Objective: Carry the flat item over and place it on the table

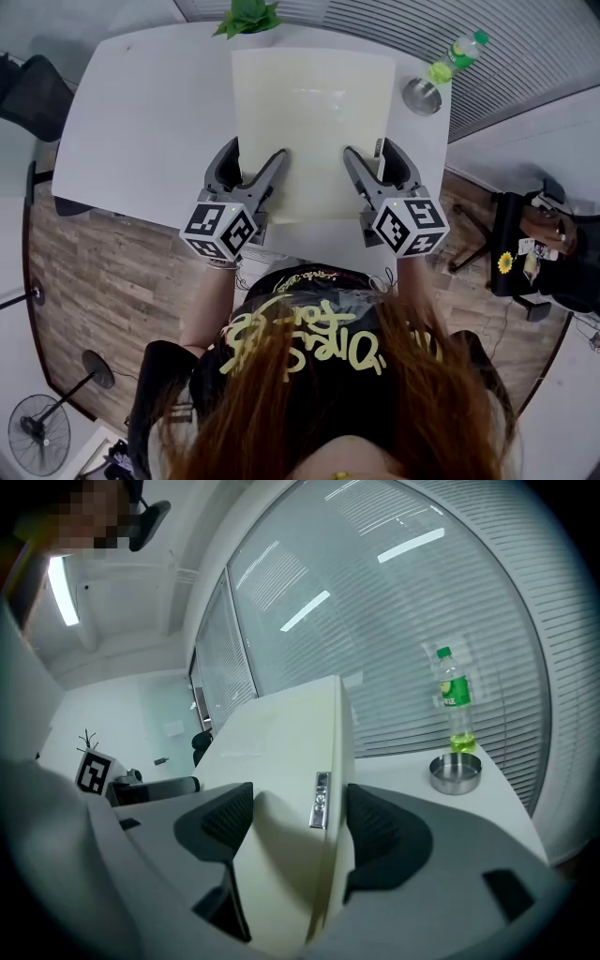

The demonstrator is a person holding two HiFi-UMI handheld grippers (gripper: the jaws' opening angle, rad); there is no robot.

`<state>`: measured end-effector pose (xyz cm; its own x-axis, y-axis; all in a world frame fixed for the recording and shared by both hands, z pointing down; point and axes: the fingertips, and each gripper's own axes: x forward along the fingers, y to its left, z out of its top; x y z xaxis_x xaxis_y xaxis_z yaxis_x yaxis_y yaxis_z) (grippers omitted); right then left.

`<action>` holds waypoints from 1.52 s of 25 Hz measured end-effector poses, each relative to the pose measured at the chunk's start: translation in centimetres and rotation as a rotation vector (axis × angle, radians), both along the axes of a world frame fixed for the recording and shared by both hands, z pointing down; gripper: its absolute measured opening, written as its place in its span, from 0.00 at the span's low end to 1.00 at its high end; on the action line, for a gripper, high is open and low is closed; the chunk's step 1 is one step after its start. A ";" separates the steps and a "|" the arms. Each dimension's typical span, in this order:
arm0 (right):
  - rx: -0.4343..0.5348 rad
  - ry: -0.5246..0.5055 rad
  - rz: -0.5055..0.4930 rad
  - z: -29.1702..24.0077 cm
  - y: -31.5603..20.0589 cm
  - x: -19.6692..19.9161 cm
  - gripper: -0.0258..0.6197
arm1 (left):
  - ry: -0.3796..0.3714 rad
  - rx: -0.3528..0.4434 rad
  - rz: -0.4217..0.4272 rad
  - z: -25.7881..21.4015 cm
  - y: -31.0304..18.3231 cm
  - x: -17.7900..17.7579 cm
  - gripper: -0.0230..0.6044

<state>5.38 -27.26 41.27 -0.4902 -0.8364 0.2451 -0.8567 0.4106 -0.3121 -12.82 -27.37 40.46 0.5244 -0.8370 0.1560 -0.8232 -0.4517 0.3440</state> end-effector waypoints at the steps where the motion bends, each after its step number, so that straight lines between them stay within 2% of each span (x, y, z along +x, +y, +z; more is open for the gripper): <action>1: -0.003 0.000 0.000 0.1 0.0 0.0 0.53 | 0.000 -0.004 0.000 0.1 0.0 0.0 0.65; 38: -0.080 0.023 0.017 3.7 -2.6 -0.6 0.53 | 0.034 -0.220 -0.033 4.9 -2.3 -0.6 0.64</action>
